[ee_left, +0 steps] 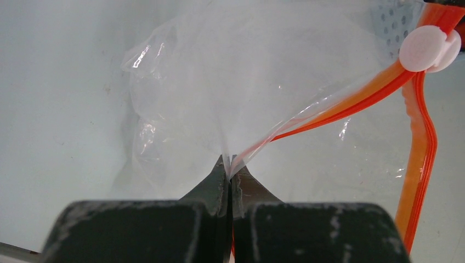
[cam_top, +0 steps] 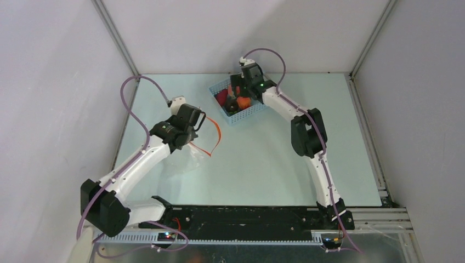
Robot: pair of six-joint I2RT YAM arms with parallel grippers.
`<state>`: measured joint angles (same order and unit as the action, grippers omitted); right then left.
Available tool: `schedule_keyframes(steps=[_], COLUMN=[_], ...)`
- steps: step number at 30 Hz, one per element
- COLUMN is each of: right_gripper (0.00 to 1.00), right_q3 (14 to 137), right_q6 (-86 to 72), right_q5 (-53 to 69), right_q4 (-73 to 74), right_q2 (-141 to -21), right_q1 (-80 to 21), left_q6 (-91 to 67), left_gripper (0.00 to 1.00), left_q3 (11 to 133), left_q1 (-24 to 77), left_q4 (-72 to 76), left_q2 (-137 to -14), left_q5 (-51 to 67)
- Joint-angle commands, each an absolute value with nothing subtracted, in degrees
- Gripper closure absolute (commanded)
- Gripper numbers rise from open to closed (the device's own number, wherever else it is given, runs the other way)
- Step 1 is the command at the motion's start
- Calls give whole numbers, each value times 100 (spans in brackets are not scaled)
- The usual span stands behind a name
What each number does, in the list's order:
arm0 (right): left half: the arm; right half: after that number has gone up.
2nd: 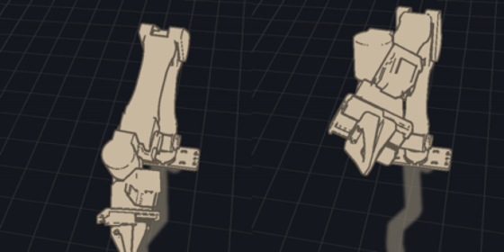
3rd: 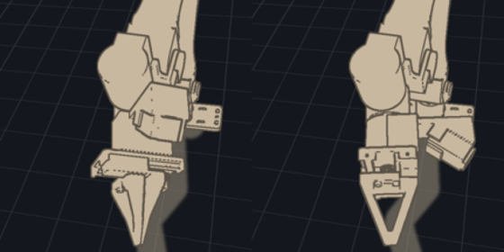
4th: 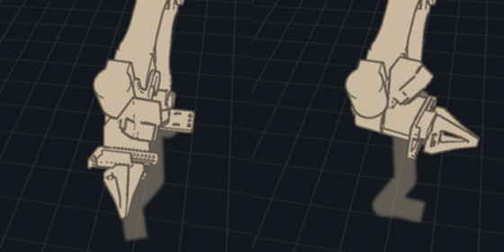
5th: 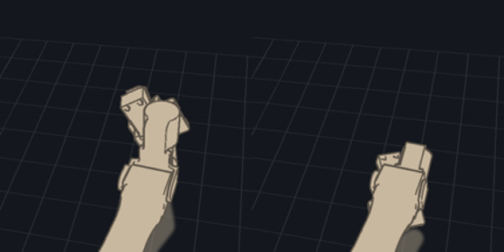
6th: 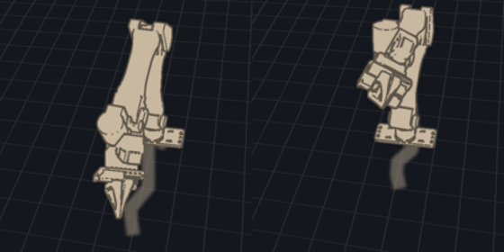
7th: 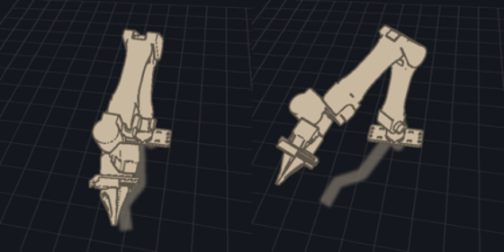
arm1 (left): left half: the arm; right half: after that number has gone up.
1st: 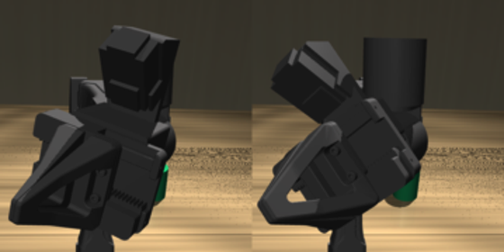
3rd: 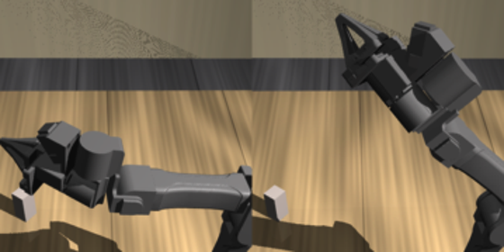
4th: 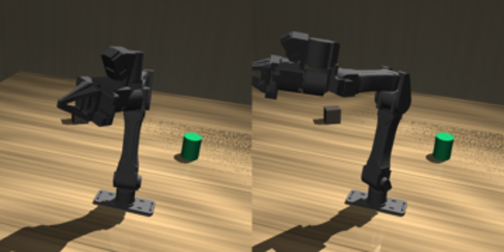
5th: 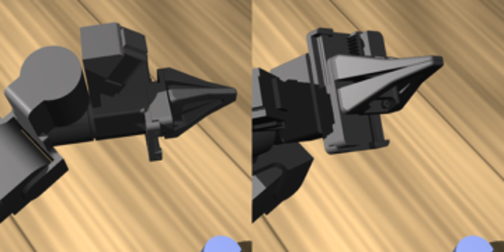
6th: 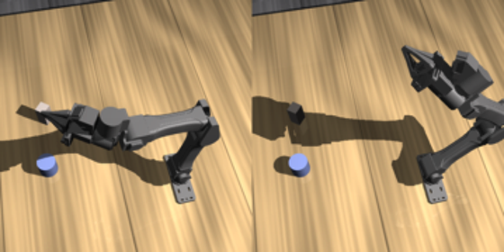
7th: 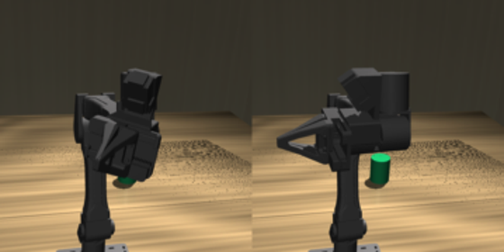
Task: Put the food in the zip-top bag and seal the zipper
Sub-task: Pick up the fake fruit from the bin.
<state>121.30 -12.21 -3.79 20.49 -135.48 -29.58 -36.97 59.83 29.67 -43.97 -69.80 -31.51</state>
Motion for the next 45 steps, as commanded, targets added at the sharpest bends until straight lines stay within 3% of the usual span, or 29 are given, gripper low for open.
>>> schedule_keyframes(steps=[1, 8, 21, 23, 29, 31, 45], right_gripper=[10, 21, 30, 34, 71, 75, 83], right_q3=[12278, 12234, 12637, 12669, 12517, 12395, 10631], right_q6=[-1328, -1660, -1884, -1886, -1839, -1788, -1697], right_q5=[-835, -872, -828, -796, -775, -781, -815], right_q4=[2333, 2436, 2726, 2704, 2501, 2337, 1304], right_q2=[-13762, -13898, -14302, -14311, -14053, -13810, -11937], right_q1=[-3117, -3106, -3044, -3039, -3042, -3049, -3062], left_q6=[-3636, -3656, -3613, -3606, -3571, -3561, -3487], left_gripper=[100, 100, 100, 100, 100, 100, 100], left_q3=[5964, 5994, 6060, 6064, 6076, 6062, 6109], left_q1=[2899, 2868, 2857, 2862, 2860, 2862, 2856], left_q4=[-4181, -4175, -4111, -4085, -4040, -4016, -3934], left_q2=[-7035, -7127, -7183, -7184, -7193, -7173, -7284], left_q5=[-3102, -3053, -2894, -2858, -2789, -2752, -2454])
